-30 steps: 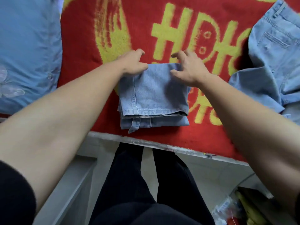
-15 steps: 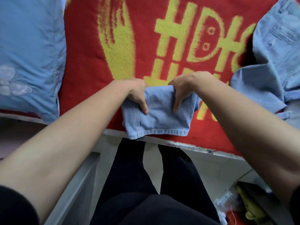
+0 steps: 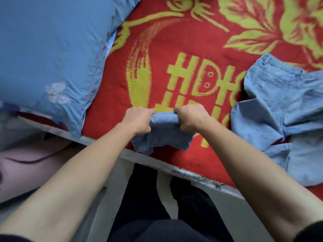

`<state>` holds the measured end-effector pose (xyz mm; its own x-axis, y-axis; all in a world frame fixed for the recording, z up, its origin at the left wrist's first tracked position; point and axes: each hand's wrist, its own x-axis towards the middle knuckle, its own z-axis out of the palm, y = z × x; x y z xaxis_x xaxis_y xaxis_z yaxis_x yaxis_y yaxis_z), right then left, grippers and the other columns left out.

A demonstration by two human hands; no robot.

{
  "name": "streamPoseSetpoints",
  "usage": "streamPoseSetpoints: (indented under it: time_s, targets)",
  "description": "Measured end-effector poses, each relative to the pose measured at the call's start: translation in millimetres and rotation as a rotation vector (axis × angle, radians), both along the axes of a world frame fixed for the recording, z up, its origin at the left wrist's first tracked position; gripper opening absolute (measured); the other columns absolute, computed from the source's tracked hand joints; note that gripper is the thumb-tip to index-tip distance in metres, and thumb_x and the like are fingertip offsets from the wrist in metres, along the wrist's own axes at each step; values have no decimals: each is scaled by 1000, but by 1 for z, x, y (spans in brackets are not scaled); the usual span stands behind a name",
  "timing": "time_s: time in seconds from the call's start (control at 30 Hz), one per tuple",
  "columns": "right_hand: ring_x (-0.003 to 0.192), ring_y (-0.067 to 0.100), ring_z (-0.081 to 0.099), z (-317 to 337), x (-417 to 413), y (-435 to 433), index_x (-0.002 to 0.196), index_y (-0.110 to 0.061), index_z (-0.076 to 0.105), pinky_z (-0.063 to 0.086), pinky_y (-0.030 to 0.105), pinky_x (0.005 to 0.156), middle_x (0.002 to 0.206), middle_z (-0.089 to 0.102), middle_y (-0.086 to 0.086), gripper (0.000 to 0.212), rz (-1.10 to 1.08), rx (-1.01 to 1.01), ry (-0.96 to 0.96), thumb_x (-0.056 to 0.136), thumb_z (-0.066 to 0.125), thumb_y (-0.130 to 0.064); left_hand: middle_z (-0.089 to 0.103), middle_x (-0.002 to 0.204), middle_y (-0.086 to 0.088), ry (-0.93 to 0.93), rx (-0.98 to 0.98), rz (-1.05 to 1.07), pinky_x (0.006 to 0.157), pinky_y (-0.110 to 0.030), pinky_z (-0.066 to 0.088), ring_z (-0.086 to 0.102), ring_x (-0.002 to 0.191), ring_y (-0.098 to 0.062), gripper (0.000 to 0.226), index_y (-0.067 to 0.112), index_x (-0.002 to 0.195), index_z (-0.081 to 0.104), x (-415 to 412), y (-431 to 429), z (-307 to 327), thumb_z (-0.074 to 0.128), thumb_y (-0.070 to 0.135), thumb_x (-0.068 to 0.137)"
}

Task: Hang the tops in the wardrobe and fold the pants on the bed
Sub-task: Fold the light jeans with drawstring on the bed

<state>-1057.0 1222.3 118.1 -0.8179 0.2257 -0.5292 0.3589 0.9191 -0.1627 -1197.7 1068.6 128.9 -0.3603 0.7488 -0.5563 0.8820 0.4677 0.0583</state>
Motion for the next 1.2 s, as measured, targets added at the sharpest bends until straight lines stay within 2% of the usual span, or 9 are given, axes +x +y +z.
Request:
streamPoseSetpoints:
  time_s: [0.17, 0.3, 0.4, 0.6, 0.7, 0.9, 1.0, 1.1, 1.2]
  targets:
    - [96, 26, 63, 94, -2, -14, 109, -27, 54, 41, 36, 79, 100, 67, -3, 34, 91, 153, 237, 77, 60, -36, 67, 93, 0, 261, 221, 153, 60, -31, 38, 67, 89, -30, 38, 26, 99, 55, 26, -36, 91, 68, 18, 64]
    - [102, 26, 59, 163, -3, -43, 119, -24, 55, 42, 39, 91, 108, 65, -1, 52, 179, 255, 382, 76, 60, -53, 67, 95, 0, 431, 286, 271, 65, -32, 45, 67, 87, -27, 42, 23, 102, 57, 46, -75, 159, 70, 17, 62]
    - [100, 25, 59, 203, -5, -73, 114, -25, 56, 41, 40, 91, 107, 65, -1, 49, 237, 290, 476, 75, 59, -55, 66, 92, 0, 513, 339, 346, 65, -32, 46, 66, 87, -27, 42, 21, 102, 57, 59, -110, 201, 70, 18, 62]
    - [101, 23, 58, 266, -2, -154, 112, -28, 56, 42, 39, 90, 105, 63, -3, 48, 346, 300, 599, 72, 63, -54, 66, 106, 1, 609, 405, 483, 69, -36, 50, 64, 96, -27, 43, 20, 109, 56, 88, -200, 260, 67, 20, 68]
    - [102, 23, 59, 288, 10, -211, 113, -29, 55, 41, 39, 90, 107, 64, -2, 49, 419, 303, 621, 70, 66, -48, 66, 111, 0, 637, 416, 567, 70, -37, 51, 64, 100, -28, 47, 20, 113, 56, 116, -260, 276, 70, 23, 69]
    - [104, 24, 61, 313, 69, -364, 117, -28, 54, 42, 38, 90, 110, 65, 0, 54, 640, 276, 662, 72, 66, -53, 63, 123, 2, 667, 402, 768, 83, -35, 48, 59, 111, -24, 50, 24, 123, 54, 211, -413, 284, 62, 26, 74]
    - [103, 25, 61, 324, 113, -453, 117, -26, 56, 43, 40, 88, 110, 65, 1, 55, 747, 237, 686, 70, 66, -52, 64, 119, 4, 701, 391, 877, 81, -34, 48, 60, 109, -23, 51, 25, 123, 54, 275, -500, 291, 64, 26, 74]
    - [104, 25, 61, 341, 156, -546, 114, -27, 56, 43, 39, 89, 110, 66, 1, 46, 861, 218, 708, 71, 66, -41, 64, 116, 5, 755, 355, 1000, 76, -33, 48, 61, 108, -22, 49, 27, 123, 53, 344, -587, 306, 64, 26, 75]
    - [106, 25, 61, 370, 192, -633, 117, -27, 55, 47, 40, 91, 113, 66, 2, 44, 976, 187, 755, 76, 66, -37, 63, 106, 4, 853, 289, 1086, 67, -33, 43, 63, 98, -22, 41, 27, 113, 51, 406, -664, 339, 67, 27, 75]
